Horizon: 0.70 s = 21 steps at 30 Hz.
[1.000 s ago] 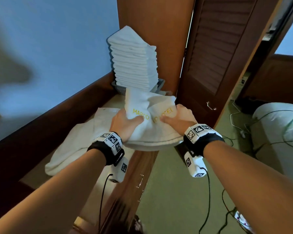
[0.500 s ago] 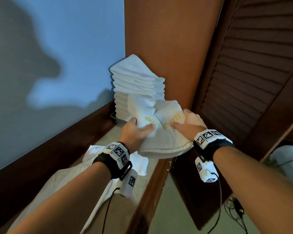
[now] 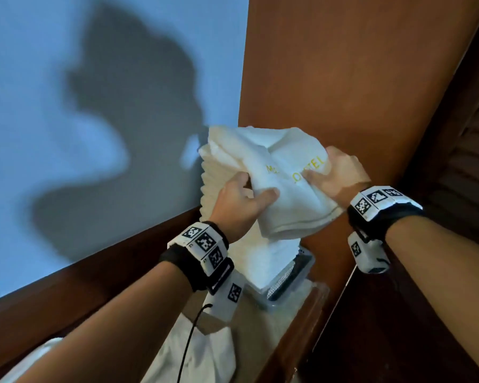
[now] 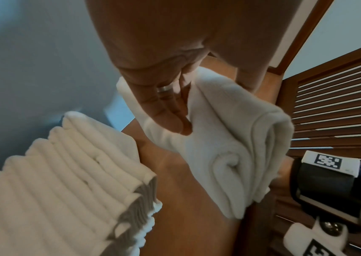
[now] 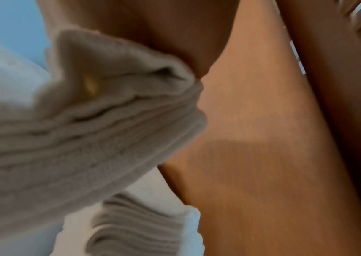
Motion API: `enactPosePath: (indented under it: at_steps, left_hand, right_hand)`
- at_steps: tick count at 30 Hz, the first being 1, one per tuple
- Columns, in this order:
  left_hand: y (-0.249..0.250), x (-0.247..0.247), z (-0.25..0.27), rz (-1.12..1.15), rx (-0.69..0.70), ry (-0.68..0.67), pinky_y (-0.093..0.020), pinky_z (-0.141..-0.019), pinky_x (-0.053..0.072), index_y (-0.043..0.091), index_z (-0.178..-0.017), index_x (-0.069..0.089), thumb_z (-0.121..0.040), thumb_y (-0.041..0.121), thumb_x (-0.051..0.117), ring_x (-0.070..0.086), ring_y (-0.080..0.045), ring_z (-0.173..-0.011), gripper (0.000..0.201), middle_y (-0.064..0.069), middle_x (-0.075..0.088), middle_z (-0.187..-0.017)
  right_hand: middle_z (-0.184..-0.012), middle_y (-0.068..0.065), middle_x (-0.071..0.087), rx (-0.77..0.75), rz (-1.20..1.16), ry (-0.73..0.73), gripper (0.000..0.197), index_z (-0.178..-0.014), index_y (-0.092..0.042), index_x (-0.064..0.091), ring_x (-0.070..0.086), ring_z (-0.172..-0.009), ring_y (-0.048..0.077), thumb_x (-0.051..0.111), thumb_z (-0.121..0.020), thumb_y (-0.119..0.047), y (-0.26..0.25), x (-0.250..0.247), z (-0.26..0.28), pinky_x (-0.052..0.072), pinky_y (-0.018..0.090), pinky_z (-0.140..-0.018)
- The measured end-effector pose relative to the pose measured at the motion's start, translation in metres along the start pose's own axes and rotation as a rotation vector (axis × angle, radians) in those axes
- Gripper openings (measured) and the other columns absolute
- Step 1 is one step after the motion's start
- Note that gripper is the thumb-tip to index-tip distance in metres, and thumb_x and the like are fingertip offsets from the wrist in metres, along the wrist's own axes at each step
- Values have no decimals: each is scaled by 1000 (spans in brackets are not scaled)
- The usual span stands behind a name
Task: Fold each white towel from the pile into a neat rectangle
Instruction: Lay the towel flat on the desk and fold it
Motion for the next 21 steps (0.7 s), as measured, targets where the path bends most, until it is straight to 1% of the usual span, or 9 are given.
enactPosePath:
  at_steps: [3,6,8,12,14,16,17,19,21]
  left_hand:
    - [1,28,-46,-31,2,75,-41,-64,51,18,-95,61,-71,52,72,67,-25,-82,43,6,65,-94]
    - [-4,49,-88,-64,-20,126,-52,-75,58,19,-97,61,-67,57,70,68,-26,-89,49,6,67,-99]
    - [-11,62,-112,-86,-49,144,-53,-78,58,21,-98,59,-66,57,69,68,-25,-92,49,7,66,-99]
    - [-24,77,-146,-97,-104,226,-55,-78,58,26,-93,50,-70,54,70,67,-28,-94,41,8,61,-100]
    - [-29,75,-162,-95,-113,272,-55,-75,59,24,-98,50,-76,48,72,67,-28,-96,39,7,60,-103]
    - [-35,70,-178,-50,-149,315,-56,-68,60,14,-105,51,-83,38,75,67,-32,-96,41,-1,59,-107]
    - [-40,68,-185,-1,-184,337,-57,-65,60,11,-105,51,-84,33,76,68,-33,-94,39,-4,58,-106]
    - [-56,65,-194,139,-293,370,-54,-61,61,9,-104,52,-87,24,76,69,-30,-85,33,-9,62,-105]
    - [-75,69,-192,267,-448,392,-46,-54,60,0,-112,56,-89,17,74,68,-31,-75,34,-19,67,-106]
  right_hand:
    - [-93,14,67,-64,-15,24,38,-92,-21,46,62,-88,36,70,-82,-49,23,2,-60,49,38,-71]
    - [-97,16,67,-89,-48,27,38,-94,-19,48,62,-92,38,70,-82,-48,43,11,-114,48,39,-74]
    - [-100,17,67,-95,-75,40,40,-98,-15,51,62,-95,40,70,-83,-46,50,21,-144,49,41,-76]
    - [-108,18,67,-134,-168,63,43,-107,-13,54,61,-100,40,72,-82,-44,48,47,-193,50,42,-80]
    - [-108,16,68,-164,-259,73,45,-111,-15,56,62,-99,39,73,-81,-44,44,58,-213,52,45,-81]
    - [-108,15,68,-192,-324,71,47,-114,-15,57,63,-98,38,74,-81,-43,38,69,-231,52,47,-82]
    - [-109,14,68,-203,-340,62,49,-116,-16,56,63,-98,37,74,-80,-44,37,76,-240,52,47,-82]
    - [-109,11,68,-199,-380,9,53,-119,-16,55,63,-96,34,76,-80,-45,38,97,-254,52,46,-82]
    - [-113,9,66,-163,-407,-132,53,-123,-14,55,63,-99,32,76,-82,-39,50,129,-261,50,40,-82]
Point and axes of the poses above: each hand's wrist, its own z-axis away from the middle knuckle, its own x-axis out of the palm, y = z × x, the point moved 3 cm from there along -z, towards the middle knuckle
